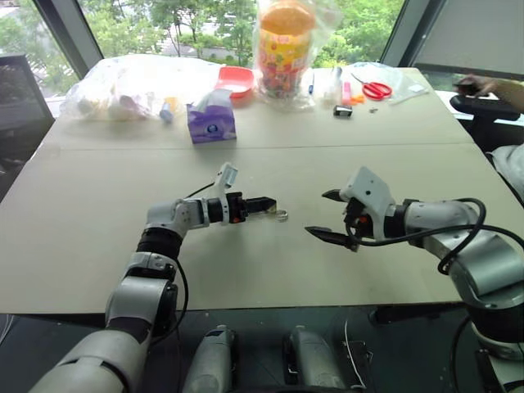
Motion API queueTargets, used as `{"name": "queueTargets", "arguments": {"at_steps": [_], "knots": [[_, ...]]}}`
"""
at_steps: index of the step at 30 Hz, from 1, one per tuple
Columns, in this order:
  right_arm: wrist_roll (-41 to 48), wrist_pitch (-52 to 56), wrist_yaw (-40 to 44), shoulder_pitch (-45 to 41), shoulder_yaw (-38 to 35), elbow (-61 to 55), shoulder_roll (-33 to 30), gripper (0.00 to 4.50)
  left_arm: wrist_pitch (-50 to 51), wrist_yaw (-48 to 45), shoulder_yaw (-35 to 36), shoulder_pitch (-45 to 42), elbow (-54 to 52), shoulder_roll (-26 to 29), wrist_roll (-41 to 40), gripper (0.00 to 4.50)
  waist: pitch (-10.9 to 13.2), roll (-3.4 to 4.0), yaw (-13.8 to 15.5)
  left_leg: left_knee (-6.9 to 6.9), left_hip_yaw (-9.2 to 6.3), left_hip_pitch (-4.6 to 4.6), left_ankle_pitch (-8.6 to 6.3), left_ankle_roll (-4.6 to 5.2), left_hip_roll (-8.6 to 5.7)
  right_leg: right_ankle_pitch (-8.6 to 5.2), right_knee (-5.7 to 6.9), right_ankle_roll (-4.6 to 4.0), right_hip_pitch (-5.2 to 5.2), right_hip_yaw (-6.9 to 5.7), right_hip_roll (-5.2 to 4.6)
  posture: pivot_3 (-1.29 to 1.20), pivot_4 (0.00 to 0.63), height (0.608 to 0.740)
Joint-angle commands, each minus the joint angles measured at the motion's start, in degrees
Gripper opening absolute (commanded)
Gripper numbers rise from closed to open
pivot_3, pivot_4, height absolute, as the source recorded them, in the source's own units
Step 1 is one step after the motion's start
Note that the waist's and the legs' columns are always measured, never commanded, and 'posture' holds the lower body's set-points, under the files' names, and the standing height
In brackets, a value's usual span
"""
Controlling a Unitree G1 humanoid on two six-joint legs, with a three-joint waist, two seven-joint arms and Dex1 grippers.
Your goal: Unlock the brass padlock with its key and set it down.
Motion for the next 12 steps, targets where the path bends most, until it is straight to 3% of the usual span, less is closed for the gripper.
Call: {"name": "queueTargets", "arguments": {"at_steps": [1, 4, 8, 12], "knots": [[0.3, -0.4, -0.8, -0.4, -0.2, -1.8, -0.9, 4.5, -6.0, 2.1, -1.8, -0.3, -2.1, 2.7, 5.2, 2.98, 0.0, 0.0, 0.0, 0.0, 0.0, 0.02, 0.0, 0.0, 0.0, 0.0, -0.01, 0.0, 0.02, 0.0, -0.01, 0.0, 0.15, 0.74], [0.4, -0.7, -1.1, 1.0, -1.2, -2.0, -1.7, 4.5, -11.5, 2.1, -3.4, 3.3, -10.6, 8.4, 9.3, 2.98, 0.0, 0.0, -0.7, 0.0, 0.0, 0.13, 0.0, 0.0, 0.03, 0.0, 0.0, 0.0, 0.1, 0.02, -0.06, 0.0, 0.15, 0.74], [0.0, -2.4, -3.1, 2.7, -2.4, -0.2, -0.7, 4.5, -10.7, 2.8, 0.2, 11.3, -27.0, 14.8, 7.0, 2.98, 0.0, 0.01, -0.5, -0.18, -0.01, 0.21, 0.0, 0.0, 0.16, 0.02, -0.01, -0.09, 0.06, 0.05, -0.02, 0.0, 0.15, 0.74], [-1.9, -5.4, -9.4, 2.7, -4.1, 4.3, 4.1, 4.5, -9.3, 6.1, 4.3, 18.9, -39.8, 16.3, 4.3, 2.98, 0.0, 0.0, 0.1, -0.12, -0.03, 0.19, 0.01, -0.02, 0.13, 0.02, -0.17, -0.08, 0.21, 0.01, -0.18, 0.0, 0.15, 0.74]]}}
